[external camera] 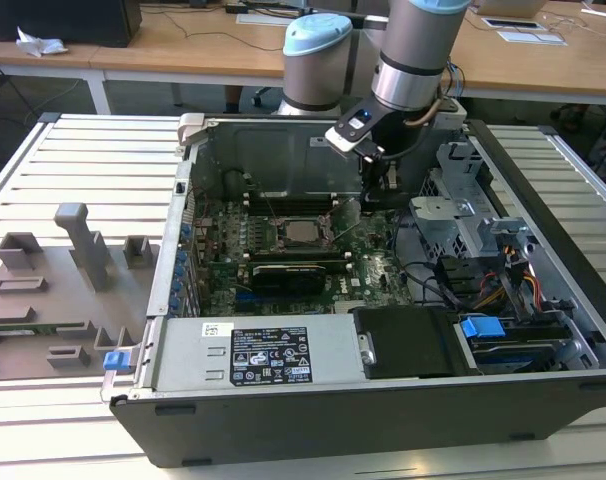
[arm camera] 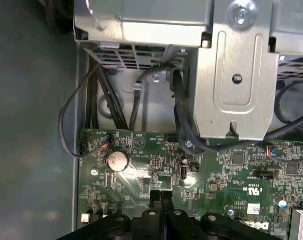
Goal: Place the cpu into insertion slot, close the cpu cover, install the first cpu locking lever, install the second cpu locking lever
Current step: 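Close the cpu cover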
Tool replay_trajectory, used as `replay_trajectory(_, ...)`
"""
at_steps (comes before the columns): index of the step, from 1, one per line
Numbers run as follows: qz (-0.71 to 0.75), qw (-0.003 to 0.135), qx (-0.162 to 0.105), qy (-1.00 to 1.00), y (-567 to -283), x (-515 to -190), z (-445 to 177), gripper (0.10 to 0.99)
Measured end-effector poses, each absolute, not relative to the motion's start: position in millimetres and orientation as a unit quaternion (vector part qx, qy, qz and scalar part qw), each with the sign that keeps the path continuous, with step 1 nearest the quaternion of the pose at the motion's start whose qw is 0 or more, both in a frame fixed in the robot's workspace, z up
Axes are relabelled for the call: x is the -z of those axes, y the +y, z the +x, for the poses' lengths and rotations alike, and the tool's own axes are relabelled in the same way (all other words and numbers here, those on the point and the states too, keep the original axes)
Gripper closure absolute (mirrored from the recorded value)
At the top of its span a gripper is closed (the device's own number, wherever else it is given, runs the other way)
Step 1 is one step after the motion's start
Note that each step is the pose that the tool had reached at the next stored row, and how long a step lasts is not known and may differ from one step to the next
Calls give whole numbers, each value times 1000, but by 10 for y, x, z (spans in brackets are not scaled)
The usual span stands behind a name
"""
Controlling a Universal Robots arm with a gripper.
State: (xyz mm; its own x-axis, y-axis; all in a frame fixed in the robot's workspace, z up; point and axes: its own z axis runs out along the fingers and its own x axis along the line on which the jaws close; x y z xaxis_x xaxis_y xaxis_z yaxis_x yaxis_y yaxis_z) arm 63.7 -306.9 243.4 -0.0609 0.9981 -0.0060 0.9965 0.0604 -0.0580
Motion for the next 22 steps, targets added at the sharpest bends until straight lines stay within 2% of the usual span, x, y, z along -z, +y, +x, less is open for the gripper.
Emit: replay_trajectory(22,-685,18,-23,-728,-3069,-2434,463,976)
